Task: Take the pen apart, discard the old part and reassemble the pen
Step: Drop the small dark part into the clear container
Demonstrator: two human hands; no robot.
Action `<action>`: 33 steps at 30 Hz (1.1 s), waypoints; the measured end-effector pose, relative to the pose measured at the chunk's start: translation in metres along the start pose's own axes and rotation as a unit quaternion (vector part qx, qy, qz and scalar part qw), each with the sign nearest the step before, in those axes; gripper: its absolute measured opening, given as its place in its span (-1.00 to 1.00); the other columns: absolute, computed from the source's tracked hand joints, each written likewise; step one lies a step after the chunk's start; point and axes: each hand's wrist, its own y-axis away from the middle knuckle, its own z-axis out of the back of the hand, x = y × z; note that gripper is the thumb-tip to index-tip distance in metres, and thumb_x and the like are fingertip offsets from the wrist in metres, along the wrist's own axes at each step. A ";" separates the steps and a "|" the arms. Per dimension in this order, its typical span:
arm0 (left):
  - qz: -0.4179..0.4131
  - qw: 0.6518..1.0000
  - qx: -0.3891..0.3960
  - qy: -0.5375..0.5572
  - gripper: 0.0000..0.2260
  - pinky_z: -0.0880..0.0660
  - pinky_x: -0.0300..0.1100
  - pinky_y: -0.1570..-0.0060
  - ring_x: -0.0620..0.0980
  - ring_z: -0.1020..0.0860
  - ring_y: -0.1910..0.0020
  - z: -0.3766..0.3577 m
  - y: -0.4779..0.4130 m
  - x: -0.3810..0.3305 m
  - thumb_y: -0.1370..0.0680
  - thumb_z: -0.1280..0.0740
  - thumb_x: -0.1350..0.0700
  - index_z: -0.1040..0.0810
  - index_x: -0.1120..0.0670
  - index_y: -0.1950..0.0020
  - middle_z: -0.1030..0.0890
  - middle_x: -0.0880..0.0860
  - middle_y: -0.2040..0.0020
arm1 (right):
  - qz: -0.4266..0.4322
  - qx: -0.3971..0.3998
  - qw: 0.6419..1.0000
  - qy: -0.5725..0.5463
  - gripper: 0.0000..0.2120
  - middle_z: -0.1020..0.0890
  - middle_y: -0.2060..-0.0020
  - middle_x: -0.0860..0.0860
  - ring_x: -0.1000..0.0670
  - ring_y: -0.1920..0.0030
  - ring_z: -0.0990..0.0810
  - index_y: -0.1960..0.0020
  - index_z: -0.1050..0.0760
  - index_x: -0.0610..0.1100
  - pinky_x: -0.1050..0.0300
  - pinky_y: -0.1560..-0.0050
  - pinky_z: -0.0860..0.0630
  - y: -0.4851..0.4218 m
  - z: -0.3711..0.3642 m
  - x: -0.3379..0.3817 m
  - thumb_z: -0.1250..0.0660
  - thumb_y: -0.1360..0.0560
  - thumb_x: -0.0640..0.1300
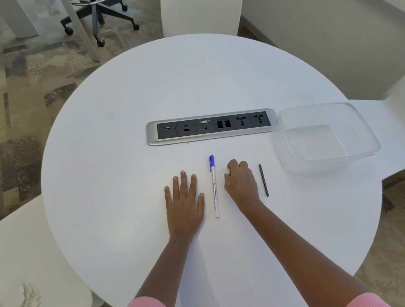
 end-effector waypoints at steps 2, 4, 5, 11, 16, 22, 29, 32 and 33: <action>0.002 1.000 0.007 -0.001 -0.53 -0.28 0.27 -0.25 0.28 -0.38 -0.33 0.002 0.000 -0.001 -0.47 -0.39 0.14 -0.42 0.19 -0.36 -0.41 0.24 -0.37 | -0.004 -0.006 1.000 0.000 -0.82 -0.49 0.00 -0.24 -0.16 0.14 -0.47 -0.11 -0.36 -0.27 0.11 0.26 -0.32 -0.001 -0.001 0.003 -0.14 -0.52 -0.32; 0.003 1.000 0.013 0.002 -0.53 -0.28 0.27 -0.25 0.28 -0.37 -0.33 0.004 0.000 -0.002 -0.47 -0.39 0.14 -0.42 0.19 -0.36 -0.40 0.24 -0.37 | -0.004 -0.009 1.000 -0.004 -0.79 -0.50 0.02 -0.26 -0.11 0.23 -0.40 -0.12 -0.35 -0.27 0.11 0.28 -0.31 -0.003 -0.001 0.004 -0.12 -0.50 -0.36; 0.003 1.000 0.015 0.002 -0.53 -0.29 0.27 -0.24 0.28 -0.39 -0.32 0.005 -0.001 -0.002 -0.46 -0.40 0.14 -0.43 0.19 -0.35 -0.41 0.24 -0.37 | -0.004 -0.010 1.000 -0.007 -0.78 -0.50 0.02 -0.26 -0.10 0.24 -0.38 -0.13 -0.35 -0.28 0.11 0.29 -0.30 -0.003 -0.001 0.004 -0.11 -0.50 -0.38; -0.004 1.000 0.024 -0.013 -0.59 -0.39 0.28 -0.14 0.28 -0.46 -0.25 0.008 -0.001 -0.002 -0.49 -0.22 0.08 -0.50 0.21 -0.29 -0.49 0.26 -0.30 | 0.018 -0.026 0.999 -0.010 -0.76 -0.52 -0.04 -0.26 -0.24 0.03 -0.52 -0.12 -0.40 -0.31 -0.04 0.13 -0.45 -0.006 0.010 0.002 -0.12 -0.48 -0.36; 0.005 1.000 0.028 -0.010 -0.58 -0.39 0.29 -0.13 0.30 -0.47 -0.24 0.010 -0.002 0.002 -0.51 -0.13 0.08 -0.50 0.23 -0.28 -0.49 0.27 -0.29 | 0.131 -0.089 0.987 0.024 -0.78 -0.56 0.01 -0.23 -0.25 0.05 -0.53 -0.07 -0.48 -0.28 -0.11 0.07 -0.47 -0.010 0.049 -0.003 -0.18 -0.45 -0.32; 0.007 0.999 0.049 -0.003 -0.53 -0.41 0.29 -0.11 0.31 -0.49 -0.21 0.014 -0.016 -0.014 -0.50 -0.03 0.06 -0.51 0.26 -0.26 -0.50 0.30 -0.27 | 0.205 -0.192 0.952 0.117 -0.84 -0.61 0.18 -0.23 -0.26 0.18 -0.57 0.07 -0.55 -0.26 -0.12 0.20 -0.50 -0.029 0.115 -0.051 -0.24 -0.39 -0.36; 0.029 0.998 0.059 0.008 -0.47 -0.30 0.25 -0.25 0.31 -0.39 -0.31 0.013 -0.018 -0.018 -0.52 0.06 0.02 -0.42 0.26 -0.34 -0.40 0.30 -0.35 | 0.163 -0.179 0.940 0.239 -0.81 -0.61 0.20 -0.26 -0.27 0.19 -0.53 0.09 -0.56 -0.29 -0.09 0.21 -0.42 -0.072 0.145 -0.111 -0.20 -0.41 -0.41; 0.038 0.998 0.056 0.012 -0.47 -0.29 0.24 -0.26 0.31 -0.39 -0.32 0.012 -0.017 -0.019 -0.52 0.06 0.02 -0.42 0.25 -0.35 -0.39 0.30 -0.36 | 0.144 -0.149 0.935 0.288 -0.80 -0.59 0.20 -0.24 -0.26 0.17 -0.52 0.10 -0.56 -0.28 -0.06 0.21 -0.38 -0.090 0.148 -0.135 -0.19 -0.40 -0.41; 0.039 0.998 0.057 0.012 -0.48 -0.31 0.25 -0.25 0.31 -0.40 -0.30 0.012 -0.018 -0.020 -0.52 0.05 0.03 -0.43 0.26 -0.34 -0.40 0.31 -0.35 | 0.137 -0.136 0.934 0.302 -0.80 -0.59 0.19 -0.22 -0.26 0.15 -0.51 0.09 -0.55 -0.28 -0.04 0.19 -0.36 -0.094 0.147 -0.141 -0.18 -0.40 -0.41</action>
